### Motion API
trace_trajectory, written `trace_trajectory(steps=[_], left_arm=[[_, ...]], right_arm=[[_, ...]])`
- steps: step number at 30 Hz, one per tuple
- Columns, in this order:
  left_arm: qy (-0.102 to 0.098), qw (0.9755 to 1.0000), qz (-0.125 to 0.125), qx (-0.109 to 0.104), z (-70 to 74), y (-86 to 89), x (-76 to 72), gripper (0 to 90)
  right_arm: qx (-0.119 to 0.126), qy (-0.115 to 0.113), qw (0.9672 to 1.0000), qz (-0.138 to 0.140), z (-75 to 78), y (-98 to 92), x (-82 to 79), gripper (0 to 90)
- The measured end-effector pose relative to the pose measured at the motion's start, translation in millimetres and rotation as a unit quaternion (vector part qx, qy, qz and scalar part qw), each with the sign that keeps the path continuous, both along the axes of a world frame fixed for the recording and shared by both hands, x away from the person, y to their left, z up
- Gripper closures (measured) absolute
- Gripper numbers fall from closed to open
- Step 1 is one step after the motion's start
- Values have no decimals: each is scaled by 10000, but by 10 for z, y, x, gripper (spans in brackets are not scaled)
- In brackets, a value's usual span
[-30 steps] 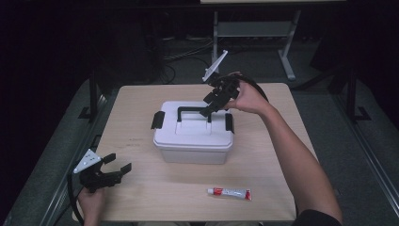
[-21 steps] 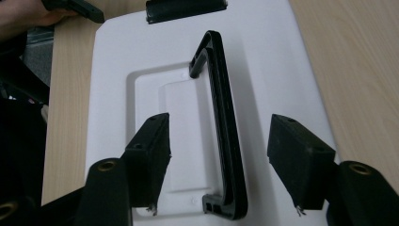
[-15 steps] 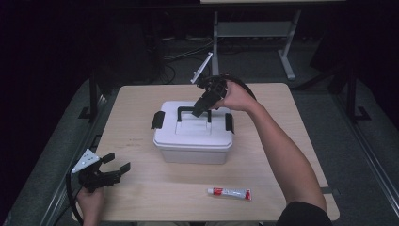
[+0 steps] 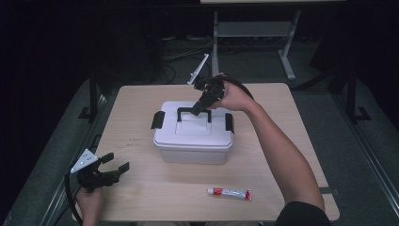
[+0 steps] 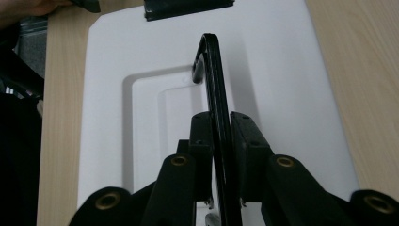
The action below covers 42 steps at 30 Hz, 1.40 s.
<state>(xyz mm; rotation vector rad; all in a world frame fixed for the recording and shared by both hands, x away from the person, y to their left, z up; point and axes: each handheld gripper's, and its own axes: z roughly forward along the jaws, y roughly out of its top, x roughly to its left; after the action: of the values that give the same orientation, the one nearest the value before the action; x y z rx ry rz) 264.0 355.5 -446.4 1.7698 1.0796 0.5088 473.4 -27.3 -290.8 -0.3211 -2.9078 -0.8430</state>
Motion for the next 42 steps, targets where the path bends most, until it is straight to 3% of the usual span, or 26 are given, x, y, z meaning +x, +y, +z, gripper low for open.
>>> trace_trajectory(steps=[5,16,26,38,42], left_arm=[[4,10000,3,-8,1,4,-2,159],[-3,10000,49,-49,3,29,-14,159],[-27,10000,54,-36,5,35,-14,159],[-13,10000,62,-69,1,32,-12,159],[-6,9999,75,-100,-2,41,-11,159]], right_arm=[[3,88,9999,131,15,3,-25,821],[59,50,9996,273,40,-18,-40,834],[126,-127,9995,259,210,-62,-74,836],[184,-355,9991,135,438,-277,-235,837],[138,-508,9986,-32,553,-477,-344,837]])
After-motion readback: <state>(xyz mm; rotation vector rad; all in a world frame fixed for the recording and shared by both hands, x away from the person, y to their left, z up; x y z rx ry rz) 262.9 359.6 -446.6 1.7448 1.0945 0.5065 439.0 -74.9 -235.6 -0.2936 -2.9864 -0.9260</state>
